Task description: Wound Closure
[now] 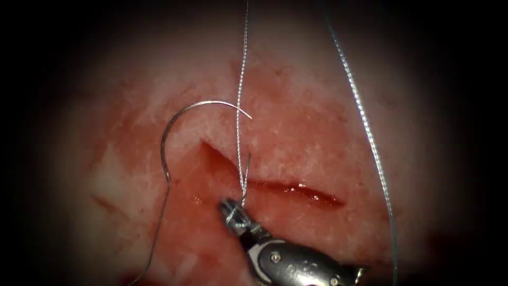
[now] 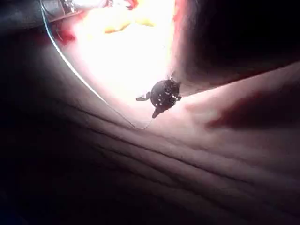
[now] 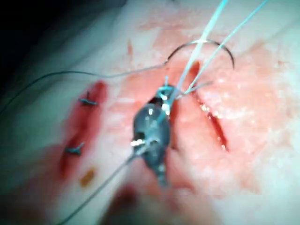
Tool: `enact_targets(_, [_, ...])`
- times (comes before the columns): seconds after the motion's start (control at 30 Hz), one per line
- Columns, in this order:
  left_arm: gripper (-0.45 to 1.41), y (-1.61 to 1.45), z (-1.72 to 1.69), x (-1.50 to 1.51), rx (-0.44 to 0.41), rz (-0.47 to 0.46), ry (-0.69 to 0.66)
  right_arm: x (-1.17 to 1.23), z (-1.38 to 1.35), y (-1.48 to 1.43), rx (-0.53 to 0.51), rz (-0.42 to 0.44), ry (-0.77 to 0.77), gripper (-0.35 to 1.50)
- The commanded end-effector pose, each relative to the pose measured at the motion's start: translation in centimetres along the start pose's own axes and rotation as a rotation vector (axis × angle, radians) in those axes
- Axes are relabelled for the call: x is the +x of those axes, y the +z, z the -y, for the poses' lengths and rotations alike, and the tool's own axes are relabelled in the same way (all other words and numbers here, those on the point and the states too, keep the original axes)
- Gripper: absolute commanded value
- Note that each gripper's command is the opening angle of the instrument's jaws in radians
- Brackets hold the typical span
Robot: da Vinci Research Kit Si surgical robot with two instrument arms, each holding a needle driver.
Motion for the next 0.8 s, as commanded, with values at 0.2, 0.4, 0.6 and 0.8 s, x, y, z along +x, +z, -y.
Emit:
enact_targets(0.2, [0.69,-0.48,-0.7,-0.66,-0.089,-0.045,-0.196,-0.05,0.06,0.07,-0.001,-0.003,0.002,-0.35])
enact_targets(0.4, [0.69,-0.51,-1.13,-1.36,-0.087,-0.05,-0.261,-0.05,0.09,0.09,0.006,-0.003,0.003,-0.35])
enact_targets(0.6, [0.67,-0.19,-1.1,-1.62,-0.083,-0.062,-0.427,-0.04,0.12,0.1,0.014,-0.004,0.002,-0.35])
enact_targets(0.8, [0.66,0.08,-1.04,-1.62,-0.163,-0.113,-0.524,-0.05,0.12,0.1,0.017,-0.007,0.002,-0.35])
